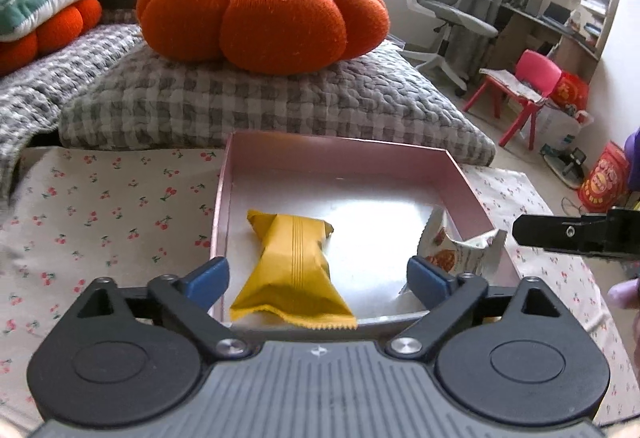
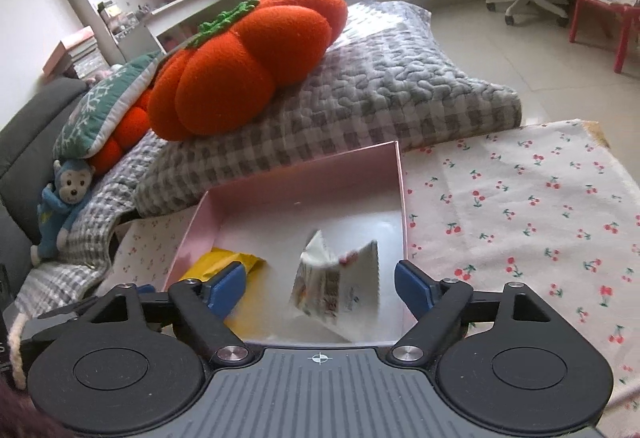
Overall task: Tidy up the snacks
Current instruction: 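Open both grippers to release the packets into the box, then move both open grippers back to the snack pile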
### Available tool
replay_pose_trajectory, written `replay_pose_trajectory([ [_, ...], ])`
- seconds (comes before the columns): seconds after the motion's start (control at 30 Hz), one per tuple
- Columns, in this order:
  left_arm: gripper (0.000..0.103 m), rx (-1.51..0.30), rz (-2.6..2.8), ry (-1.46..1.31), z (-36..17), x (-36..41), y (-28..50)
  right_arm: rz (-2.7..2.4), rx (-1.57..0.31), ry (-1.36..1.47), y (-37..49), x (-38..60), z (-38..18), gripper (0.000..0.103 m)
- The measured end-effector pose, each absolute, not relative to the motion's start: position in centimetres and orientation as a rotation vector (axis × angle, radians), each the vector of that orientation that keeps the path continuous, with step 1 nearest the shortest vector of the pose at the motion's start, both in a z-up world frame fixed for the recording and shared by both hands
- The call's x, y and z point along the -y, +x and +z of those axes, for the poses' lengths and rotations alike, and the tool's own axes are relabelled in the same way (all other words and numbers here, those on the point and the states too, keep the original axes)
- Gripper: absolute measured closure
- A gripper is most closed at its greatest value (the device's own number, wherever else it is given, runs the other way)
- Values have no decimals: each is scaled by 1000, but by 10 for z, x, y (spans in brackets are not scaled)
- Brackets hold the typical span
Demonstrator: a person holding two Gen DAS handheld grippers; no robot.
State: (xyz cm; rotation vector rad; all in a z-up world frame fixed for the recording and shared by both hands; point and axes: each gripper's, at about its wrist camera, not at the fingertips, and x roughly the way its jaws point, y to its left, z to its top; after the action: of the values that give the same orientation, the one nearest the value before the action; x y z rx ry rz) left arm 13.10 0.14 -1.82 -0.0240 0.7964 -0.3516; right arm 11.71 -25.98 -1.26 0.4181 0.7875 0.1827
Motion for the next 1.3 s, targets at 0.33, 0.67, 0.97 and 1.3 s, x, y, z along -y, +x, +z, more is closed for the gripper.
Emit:
replay_pose_trajectory([
  [0.33,1,-805,-324,26,-7,-15,94,185,-814,347,84,255,7,11],
  [0.67,1,-813,-322,31,-16,-40,70,173,-842,295,52,244,-3,11],
  [0.97,1,-806,-323,-4,-28,-75,50,176,-858,186,22,232,-32,10],
  [1.3,1,-780,-347,0,-41,-86,42,97,-861,200,13,251,-45,10],
])
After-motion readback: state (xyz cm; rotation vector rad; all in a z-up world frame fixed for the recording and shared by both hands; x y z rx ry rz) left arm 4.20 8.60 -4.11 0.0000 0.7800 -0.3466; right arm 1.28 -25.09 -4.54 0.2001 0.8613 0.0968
